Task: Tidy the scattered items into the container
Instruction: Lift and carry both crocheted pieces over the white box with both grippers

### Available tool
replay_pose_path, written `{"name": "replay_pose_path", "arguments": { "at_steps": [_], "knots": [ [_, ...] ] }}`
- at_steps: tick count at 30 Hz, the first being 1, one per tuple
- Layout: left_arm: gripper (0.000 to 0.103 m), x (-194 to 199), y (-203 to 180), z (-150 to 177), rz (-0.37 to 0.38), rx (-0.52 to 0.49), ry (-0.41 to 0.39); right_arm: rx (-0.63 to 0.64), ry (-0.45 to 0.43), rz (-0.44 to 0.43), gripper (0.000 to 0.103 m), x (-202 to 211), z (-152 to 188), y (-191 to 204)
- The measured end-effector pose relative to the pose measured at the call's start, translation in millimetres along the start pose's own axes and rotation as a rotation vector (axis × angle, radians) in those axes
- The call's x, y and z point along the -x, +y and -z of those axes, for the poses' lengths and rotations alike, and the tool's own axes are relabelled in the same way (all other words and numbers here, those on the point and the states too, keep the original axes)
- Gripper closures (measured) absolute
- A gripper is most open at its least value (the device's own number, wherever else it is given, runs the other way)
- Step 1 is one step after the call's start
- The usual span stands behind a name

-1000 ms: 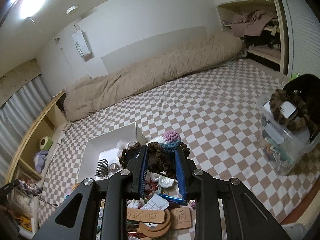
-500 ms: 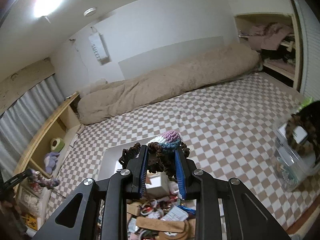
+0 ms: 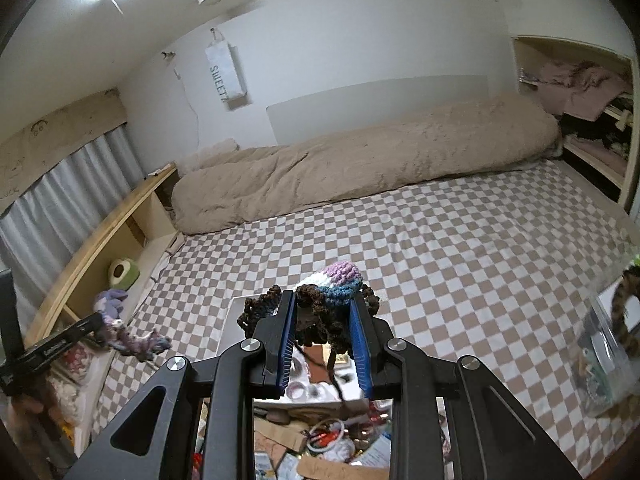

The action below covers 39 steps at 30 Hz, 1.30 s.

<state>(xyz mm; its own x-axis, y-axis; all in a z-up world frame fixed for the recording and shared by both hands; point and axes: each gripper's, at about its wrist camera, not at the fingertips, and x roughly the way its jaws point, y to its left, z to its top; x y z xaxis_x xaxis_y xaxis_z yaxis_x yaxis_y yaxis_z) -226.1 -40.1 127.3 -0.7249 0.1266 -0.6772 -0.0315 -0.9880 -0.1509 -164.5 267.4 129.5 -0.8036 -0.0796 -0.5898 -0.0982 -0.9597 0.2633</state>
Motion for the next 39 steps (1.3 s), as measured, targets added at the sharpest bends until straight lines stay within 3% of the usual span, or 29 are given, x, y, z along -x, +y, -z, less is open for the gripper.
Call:
{"name": "replay_pose_path", "arguments": {
  "at_steps": [15, 23, 31, 39],
  "knots": [
    [0.095, -55, -26, -39, 0.027, -0.051, -0.002, 0.108, 0.070, -0.030, 0.076, -79, -23, 51],
    [0.095, -100, -38, -32, 0.067, -0.079, 0.022, 0.134, 0.139, -0.041, 0.076, -131, -16, 65],
    [0.095, -144, -41, -30, 0.055, -0.093, 0.033, 0.173, 0.218, -0.028, 0.076, -178, 0, 67],
    [0.095, -178, -37, -37, 0.105, -0.031, 0.022, 0.152, 0.184, -0.033, 0.076, -200, -11, 59]
  ]
}}
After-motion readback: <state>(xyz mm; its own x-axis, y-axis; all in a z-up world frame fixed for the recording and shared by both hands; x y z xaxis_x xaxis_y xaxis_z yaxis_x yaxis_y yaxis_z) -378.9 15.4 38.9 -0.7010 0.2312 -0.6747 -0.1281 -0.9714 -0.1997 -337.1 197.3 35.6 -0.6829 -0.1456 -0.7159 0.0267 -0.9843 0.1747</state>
